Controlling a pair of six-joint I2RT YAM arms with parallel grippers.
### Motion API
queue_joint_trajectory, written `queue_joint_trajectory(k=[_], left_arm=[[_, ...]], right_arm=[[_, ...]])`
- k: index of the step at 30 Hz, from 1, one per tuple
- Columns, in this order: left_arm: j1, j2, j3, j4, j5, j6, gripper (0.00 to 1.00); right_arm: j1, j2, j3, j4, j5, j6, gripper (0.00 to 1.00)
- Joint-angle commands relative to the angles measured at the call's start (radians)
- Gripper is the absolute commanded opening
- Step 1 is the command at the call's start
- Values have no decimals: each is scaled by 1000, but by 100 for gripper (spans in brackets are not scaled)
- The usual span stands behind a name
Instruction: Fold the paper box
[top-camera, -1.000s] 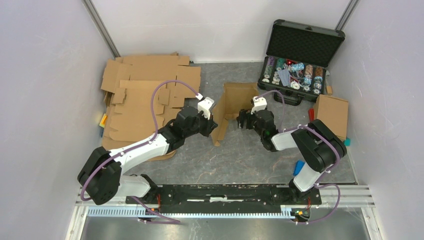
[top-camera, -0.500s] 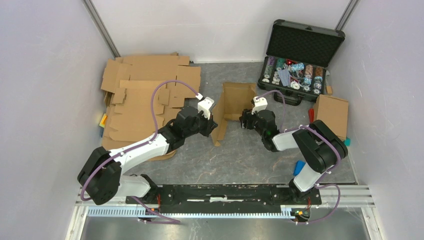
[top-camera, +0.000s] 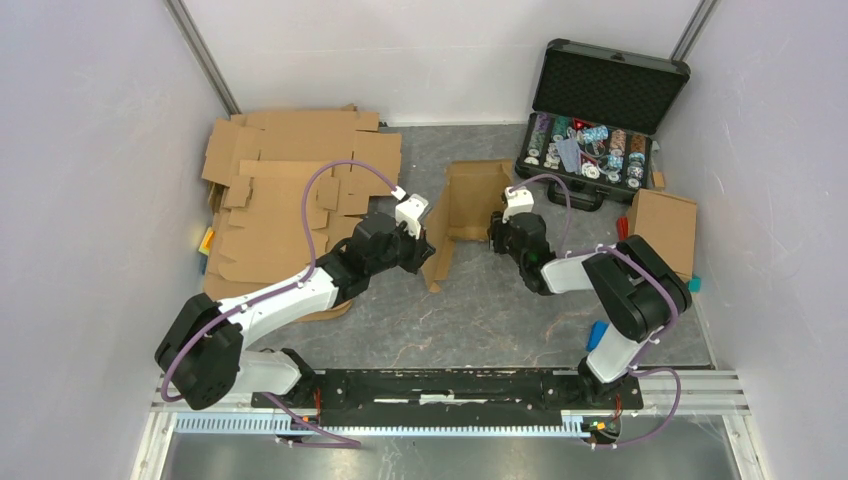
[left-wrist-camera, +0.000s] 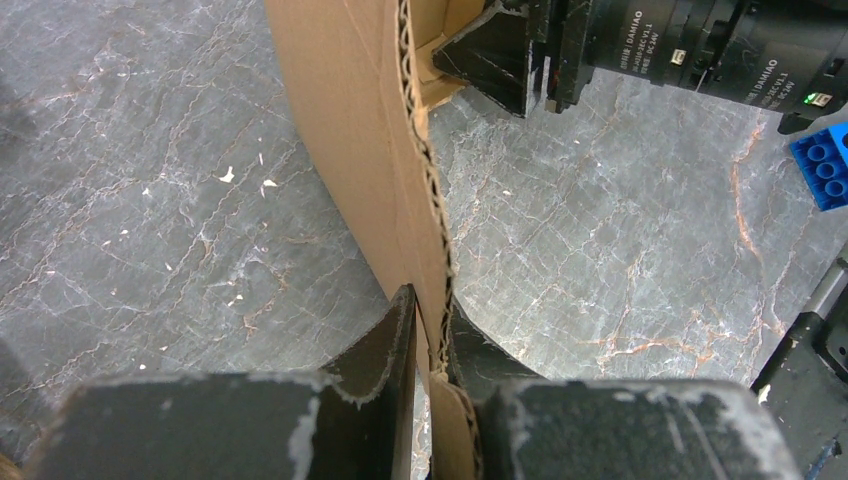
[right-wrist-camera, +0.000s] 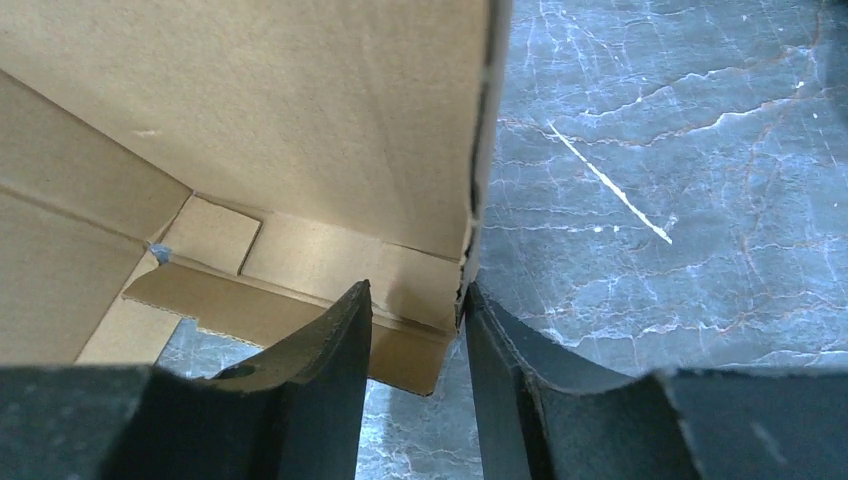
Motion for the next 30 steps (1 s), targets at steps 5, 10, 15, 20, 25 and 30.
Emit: queue_joint_trajectory(k=[5,10,15,20,25,30], left_arm=[[-11,11,27,-39,44,-25,17],[-11,10,26,-41,43,-23,17],[-10,7,24,-41,43,-23,17],[-9,4,26,-44,43,-22,17],[-3,-5,24,-50,35,-19,17],[-1,-6,26,-52,36,-19,17]], right_arm=[[10,15,38,-107,-22,-60,45],[11,-14,-14,-10,-83,-40,60],[11,-59,-43,56,-127,-47,75],[10,-73,-34,37,-89,-67,98],[-41,-129,-90,83,-98,-55,98],[-118,-154,-144,164,-226,-41,98]])
